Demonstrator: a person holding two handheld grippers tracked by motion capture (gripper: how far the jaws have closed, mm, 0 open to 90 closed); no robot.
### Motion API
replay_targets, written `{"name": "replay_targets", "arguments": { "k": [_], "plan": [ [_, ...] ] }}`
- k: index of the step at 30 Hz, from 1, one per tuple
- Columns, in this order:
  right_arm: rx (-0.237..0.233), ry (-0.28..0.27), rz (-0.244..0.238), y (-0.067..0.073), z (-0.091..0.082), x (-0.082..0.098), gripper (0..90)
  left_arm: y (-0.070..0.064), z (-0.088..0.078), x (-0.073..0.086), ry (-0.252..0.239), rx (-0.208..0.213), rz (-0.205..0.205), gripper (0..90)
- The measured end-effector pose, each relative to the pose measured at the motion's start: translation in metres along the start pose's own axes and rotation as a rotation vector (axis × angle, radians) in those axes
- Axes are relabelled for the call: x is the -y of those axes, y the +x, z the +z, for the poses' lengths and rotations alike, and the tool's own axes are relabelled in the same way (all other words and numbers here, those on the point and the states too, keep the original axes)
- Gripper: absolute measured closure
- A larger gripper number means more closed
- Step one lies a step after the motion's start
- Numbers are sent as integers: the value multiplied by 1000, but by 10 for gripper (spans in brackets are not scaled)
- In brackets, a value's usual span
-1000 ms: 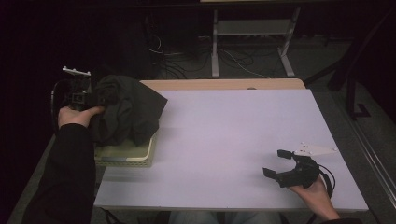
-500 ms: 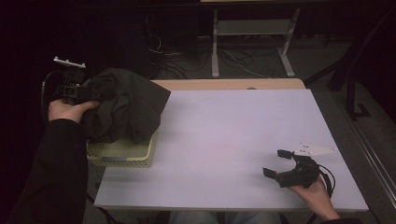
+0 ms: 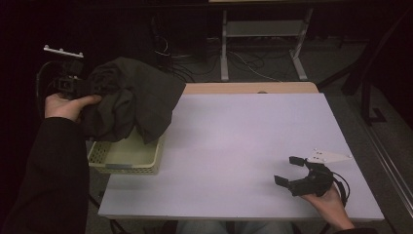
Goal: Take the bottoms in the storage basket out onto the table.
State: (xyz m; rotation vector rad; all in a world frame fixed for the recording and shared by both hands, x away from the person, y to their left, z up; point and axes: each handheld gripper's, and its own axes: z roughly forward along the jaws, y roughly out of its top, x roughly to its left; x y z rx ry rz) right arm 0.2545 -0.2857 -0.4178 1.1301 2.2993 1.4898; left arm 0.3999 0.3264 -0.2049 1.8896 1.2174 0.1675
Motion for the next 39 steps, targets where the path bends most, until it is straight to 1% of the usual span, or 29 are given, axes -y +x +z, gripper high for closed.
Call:
{"name": "replay_targets", "arguments": {
  "k": [6,10,11,12,13,14,18,22,28,31,33,34,39],
  "plan": [
    [-5,2,1,0,0,0,1,-12,-2,-8,4,21,31,615],
    [-5,2,2,0,0,0,1,-21,-3,-13,1,45,49,615],
    [-6,1,2,1,0,0,1,-23,-3,-15,1,47,57,615],
    [-5,2,1,1,0,0,1,-26,-3,-16,2,50,57,615],
    [-5,2,1,1,0,0,1,-27,-4,-18,7,51,75,615],
    [-3,1,-1,0,-1,0,1,-29,-4,-19,8,52,81,615],
    [3,-10,5,0,-1,0,1,-37,-3,-25,8,62,96,615],
    [2,-11,4,0,-2,0,1,-44,-2,-30,8,69,115,615],
    [2,-16,4,0,-3,0,1,-56,1,-37,7,80,151,615],
    [1,-13,5,0,-2,0,1,-63,4,-41,6,93,161,615],
    [-2,-12,5,0,-2,0,1,-67,7,-43,6,101,176,615],
    [-2,-11,4,0,-2,0,1,-70,8,-45,7,107,172,615],
    [-1,-18,2,0,-3,0,1,-79,16,-52,15,118,196,615]
  ]
}}
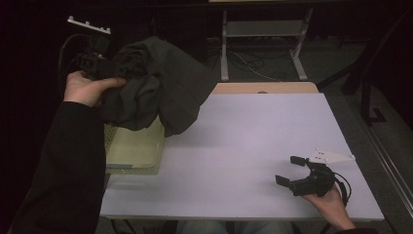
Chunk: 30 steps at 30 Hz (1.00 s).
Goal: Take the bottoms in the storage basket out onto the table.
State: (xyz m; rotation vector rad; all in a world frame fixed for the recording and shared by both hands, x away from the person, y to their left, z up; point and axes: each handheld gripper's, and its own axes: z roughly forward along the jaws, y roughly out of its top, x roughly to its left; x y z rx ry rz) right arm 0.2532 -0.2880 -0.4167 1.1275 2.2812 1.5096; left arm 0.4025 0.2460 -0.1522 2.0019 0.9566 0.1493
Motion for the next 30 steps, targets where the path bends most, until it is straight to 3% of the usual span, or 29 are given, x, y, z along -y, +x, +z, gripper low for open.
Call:
{"name": "replay_targets", "arguments": {
  "k": [30],
  "plan": [
    [-6,-2,9,0,-2,0,1,-32,52,-25,40,70,61,613]
  ]
}}
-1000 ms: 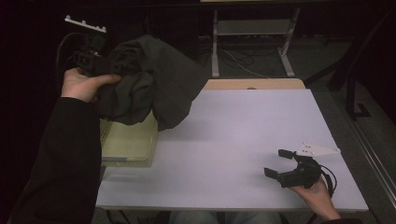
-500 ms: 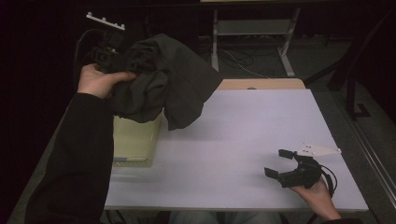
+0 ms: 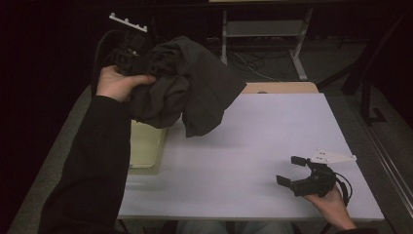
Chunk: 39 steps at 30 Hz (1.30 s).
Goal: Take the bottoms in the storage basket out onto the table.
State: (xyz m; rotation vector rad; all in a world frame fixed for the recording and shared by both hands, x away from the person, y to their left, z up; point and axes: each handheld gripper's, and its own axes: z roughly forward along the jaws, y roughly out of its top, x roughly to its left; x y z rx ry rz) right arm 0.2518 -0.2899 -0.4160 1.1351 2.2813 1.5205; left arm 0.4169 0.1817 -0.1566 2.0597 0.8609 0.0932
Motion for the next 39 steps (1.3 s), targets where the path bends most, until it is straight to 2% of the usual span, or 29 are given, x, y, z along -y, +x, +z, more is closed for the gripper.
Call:
{"name": "replay_targets", "arguments": {
  "k": [15,29,39],
  "plan": [
    [-2,-1,-2,0,0,0,1,-7,32,-8,27,41,15,612],
    [-5,-1,-1,0,-2,0,1,-11,71,-9,61,87,12,611],
    [-9,1,-6,0,-2,0,1,-14,94,-8,91,112,28,610]
  ]
}}
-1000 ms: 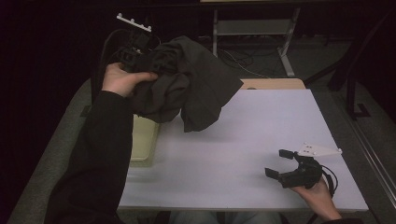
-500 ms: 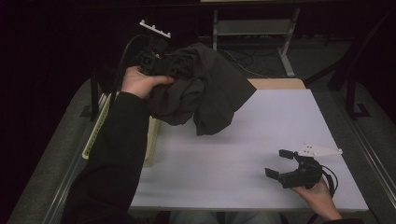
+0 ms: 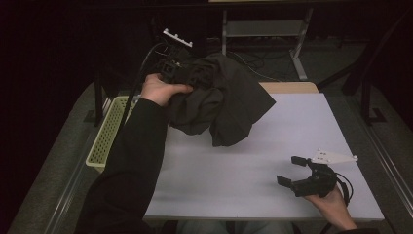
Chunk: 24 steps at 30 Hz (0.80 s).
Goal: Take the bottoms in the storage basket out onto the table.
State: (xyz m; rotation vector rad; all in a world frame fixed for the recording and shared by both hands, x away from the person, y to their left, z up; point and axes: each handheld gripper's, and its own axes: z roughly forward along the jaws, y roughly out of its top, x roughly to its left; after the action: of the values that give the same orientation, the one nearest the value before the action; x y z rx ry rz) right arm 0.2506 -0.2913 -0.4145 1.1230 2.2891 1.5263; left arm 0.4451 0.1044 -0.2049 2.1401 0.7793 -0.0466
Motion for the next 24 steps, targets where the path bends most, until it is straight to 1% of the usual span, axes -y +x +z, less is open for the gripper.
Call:
{"name": "replay_targets", "arguments": {
  "k": [2,9,13,15,16,17,18,19,22,24],
  "plan": [
    [-1,0,-1,0,0,0,1,-1,4,0,-1,6,-2,610],
    [-1,1,5,0,0,0,1,0,19,-1,15,18,19,610],
    [-2,-1,2,0,0,0,1,-1,28,0,22,25,21,609],
    [-1,-2,0,0,-1,0,1,-1,32,-1,34,31,32,609],
    [-1,-2,1,0,0,0,1,-1,34,-1,42,34,44,609],
    [-1,-2,0,0,0,0,1,-1,36,-1,45,36,42,608],
    [-1,-1,1,0,0,0,1,-2,39,-1,46,37,44,608],
    [-2,-2,0,0,0,0,1,-1,41,-1,48,41,55,608],
    [-3,-3,0,0,-1,0,1,-2,47,0,45,46,53,608],
    [-2,-4,2,0,-1,0,1,-2,51,0,44,52,62,607]
  ]
}}
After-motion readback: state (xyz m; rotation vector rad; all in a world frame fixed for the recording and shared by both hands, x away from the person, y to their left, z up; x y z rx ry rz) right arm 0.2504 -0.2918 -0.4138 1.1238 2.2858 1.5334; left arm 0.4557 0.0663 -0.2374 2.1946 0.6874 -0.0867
